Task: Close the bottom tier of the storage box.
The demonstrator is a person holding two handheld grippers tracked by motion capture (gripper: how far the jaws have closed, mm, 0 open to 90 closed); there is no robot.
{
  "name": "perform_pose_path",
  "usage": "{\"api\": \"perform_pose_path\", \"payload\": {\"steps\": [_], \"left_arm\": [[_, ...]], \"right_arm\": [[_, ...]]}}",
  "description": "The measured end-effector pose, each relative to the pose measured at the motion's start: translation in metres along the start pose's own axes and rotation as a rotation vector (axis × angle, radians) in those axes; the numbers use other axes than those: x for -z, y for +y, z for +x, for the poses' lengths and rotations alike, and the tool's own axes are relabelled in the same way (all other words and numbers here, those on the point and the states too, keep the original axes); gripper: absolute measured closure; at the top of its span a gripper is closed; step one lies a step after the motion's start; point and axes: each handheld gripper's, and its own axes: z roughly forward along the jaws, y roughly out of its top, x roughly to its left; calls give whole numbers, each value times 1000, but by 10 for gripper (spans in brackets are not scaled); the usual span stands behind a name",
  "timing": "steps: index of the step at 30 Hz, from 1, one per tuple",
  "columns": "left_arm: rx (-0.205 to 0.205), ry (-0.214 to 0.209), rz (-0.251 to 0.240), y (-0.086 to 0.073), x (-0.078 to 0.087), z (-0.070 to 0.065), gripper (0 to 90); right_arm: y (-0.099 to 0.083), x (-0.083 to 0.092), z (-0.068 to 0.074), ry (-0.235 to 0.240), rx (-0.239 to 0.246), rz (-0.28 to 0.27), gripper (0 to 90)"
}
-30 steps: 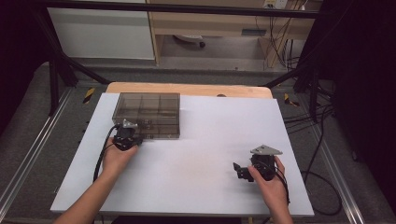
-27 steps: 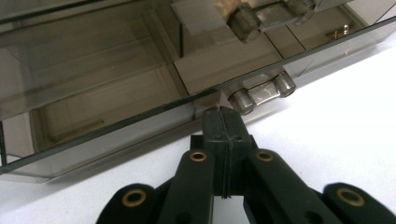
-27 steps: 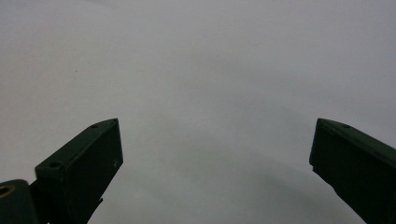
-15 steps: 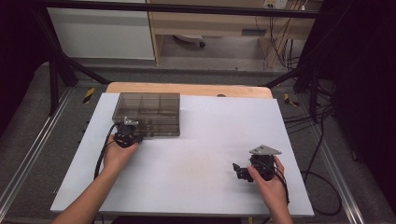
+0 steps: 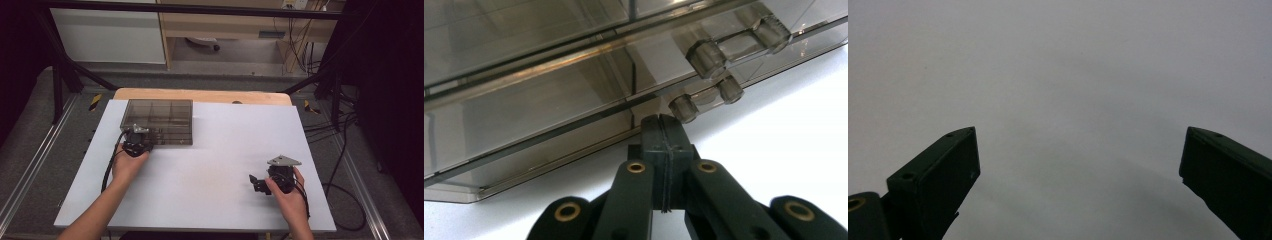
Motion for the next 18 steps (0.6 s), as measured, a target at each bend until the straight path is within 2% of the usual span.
{"api": "perform_pose_path", "payload": {"steps": [18], "left_arm": [[-16, -1, -13, -1, -1, 0, 900]], "right_arm": [[1, -3, -2, 3, 2, 2, 36]]}}
